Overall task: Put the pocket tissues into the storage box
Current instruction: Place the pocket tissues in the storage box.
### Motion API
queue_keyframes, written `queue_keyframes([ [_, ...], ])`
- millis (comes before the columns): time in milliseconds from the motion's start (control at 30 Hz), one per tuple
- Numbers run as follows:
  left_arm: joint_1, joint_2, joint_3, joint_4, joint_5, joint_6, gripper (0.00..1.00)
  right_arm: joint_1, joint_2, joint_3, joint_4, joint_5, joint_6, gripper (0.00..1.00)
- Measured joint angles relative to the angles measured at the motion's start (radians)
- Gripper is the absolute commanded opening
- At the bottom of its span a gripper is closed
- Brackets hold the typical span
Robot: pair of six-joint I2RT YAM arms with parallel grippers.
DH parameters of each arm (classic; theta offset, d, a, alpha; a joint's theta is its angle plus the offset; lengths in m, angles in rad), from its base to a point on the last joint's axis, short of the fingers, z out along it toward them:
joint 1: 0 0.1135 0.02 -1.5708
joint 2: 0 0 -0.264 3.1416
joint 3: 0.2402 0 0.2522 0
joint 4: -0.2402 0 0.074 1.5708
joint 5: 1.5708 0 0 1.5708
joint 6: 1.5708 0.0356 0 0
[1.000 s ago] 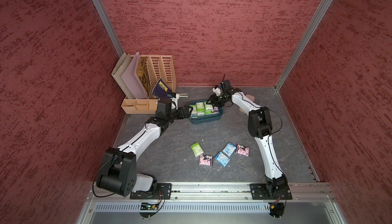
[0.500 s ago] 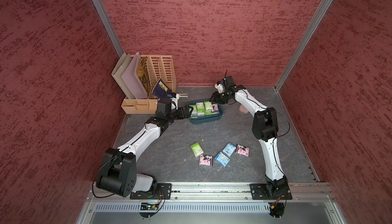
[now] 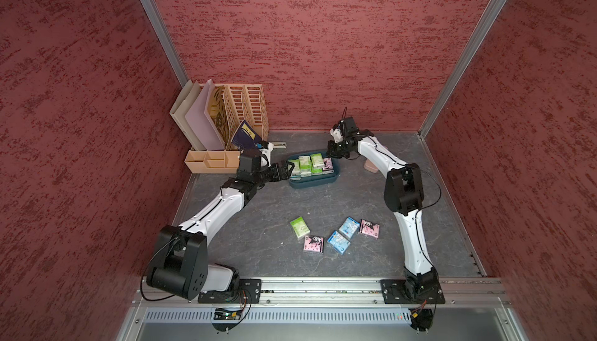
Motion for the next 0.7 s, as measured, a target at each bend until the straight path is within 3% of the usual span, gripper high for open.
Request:
queue_keyframes([
  [700, 0.0, 0.034, 0.0, 0.0, 0.004, -0.015, 1.0, 0.049, 0.071, 0.032, 0.006, -0.004, 0.003, 0.0],
])
